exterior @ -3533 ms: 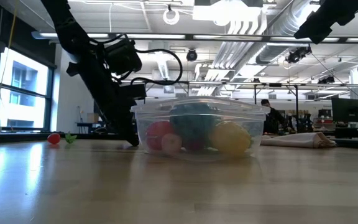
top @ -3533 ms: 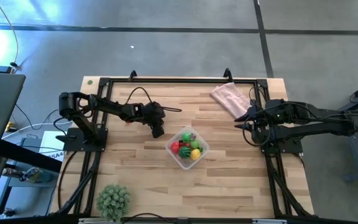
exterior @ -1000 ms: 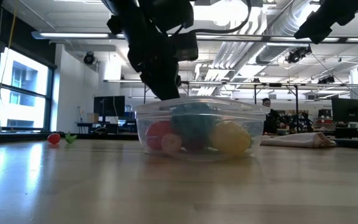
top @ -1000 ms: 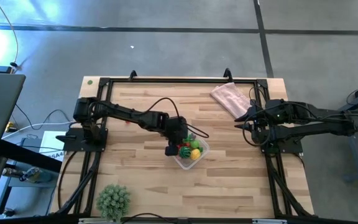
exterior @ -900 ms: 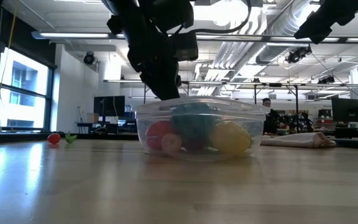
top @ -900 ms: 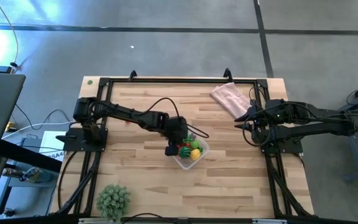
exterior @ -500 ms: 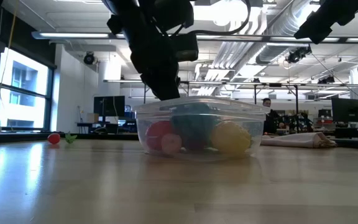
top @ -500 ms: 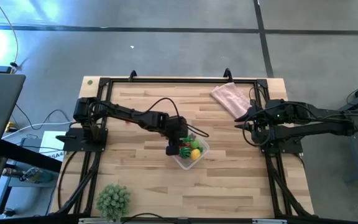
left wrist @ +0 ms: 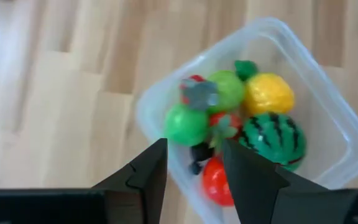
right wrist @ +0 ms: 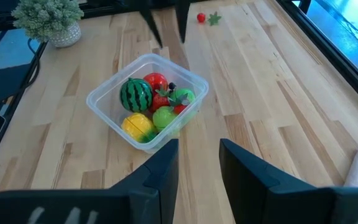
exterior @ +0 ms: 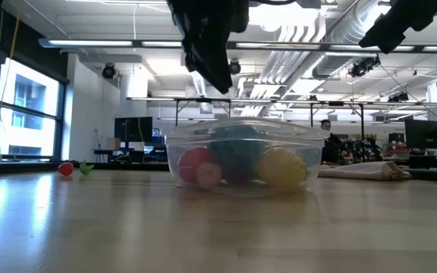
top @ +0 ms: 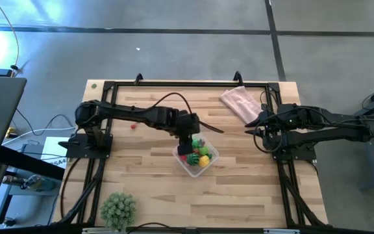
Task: Pick and placing Produce into tupperware
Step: Put the red cherry into the transparent container
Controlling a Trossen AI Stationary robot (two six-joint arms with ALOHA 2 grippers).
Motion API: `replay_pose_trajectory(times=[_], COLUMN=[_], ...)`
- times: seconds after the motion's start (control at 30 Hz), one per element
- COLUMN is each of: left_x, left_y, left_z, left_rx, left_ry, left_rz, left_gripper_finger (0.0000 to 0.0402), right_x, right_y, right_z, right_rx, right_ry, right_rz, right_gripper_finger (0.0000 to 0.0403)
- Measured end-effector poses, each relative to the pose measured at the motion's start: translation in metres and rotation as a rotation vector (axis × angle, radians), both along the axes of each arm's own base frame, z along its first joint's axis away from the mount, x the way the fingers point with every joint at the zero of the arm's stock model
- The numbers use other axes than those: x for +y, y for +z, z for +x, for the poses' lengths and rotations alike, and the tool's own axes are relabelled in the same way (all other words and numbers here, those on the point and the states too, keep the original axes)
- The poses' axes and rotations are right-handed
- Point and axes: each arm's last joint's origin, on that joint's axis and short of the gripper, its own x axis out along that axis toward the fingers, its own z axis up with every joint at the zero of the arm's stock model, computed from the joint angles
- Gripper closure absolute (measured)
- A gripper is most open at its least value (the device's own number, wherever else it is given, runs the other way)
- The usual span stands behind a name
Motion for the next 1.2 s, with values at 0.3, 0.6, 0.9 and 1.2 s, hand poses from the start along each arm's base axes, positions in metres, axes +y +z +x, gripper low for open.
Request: replay_pose_trajectory(times=[0.3, 0.6, 0.9, 1.2], left_x=[0.004, 0.010, 0.016, 0.041], left_y=[0.020, 0.021, -0.002, -0.033], left_z=[-0.001, 0.001, -0.012, -0.046], left_rx=[0.008, -0.025, 0.105, 0.203], left_ry=[0.080, 0.051, 0.051, 0.206], left_rz=[0.098, 0.004, -0.012, -0.149], left_gripper_finger=[0.0283, 0.0285, 0.0284, 0.0284], right_x=[0.000, 0.000, 0.000, 0.000], right_y=[0.000, 0.000, 0.000, 0.000], right_z=[0.000, 0.000, 0.000, 0.000], right_rx=[0.000, 0.000, 0.000, 0.000], right_ry=[-0.001, -0.001, -0.001, 0.000], right_rz=[0.001, 0.001, 0.001, 0.000], right_gripper_finger=[0.0297, 0.0297, 0.0297, 0.0297])
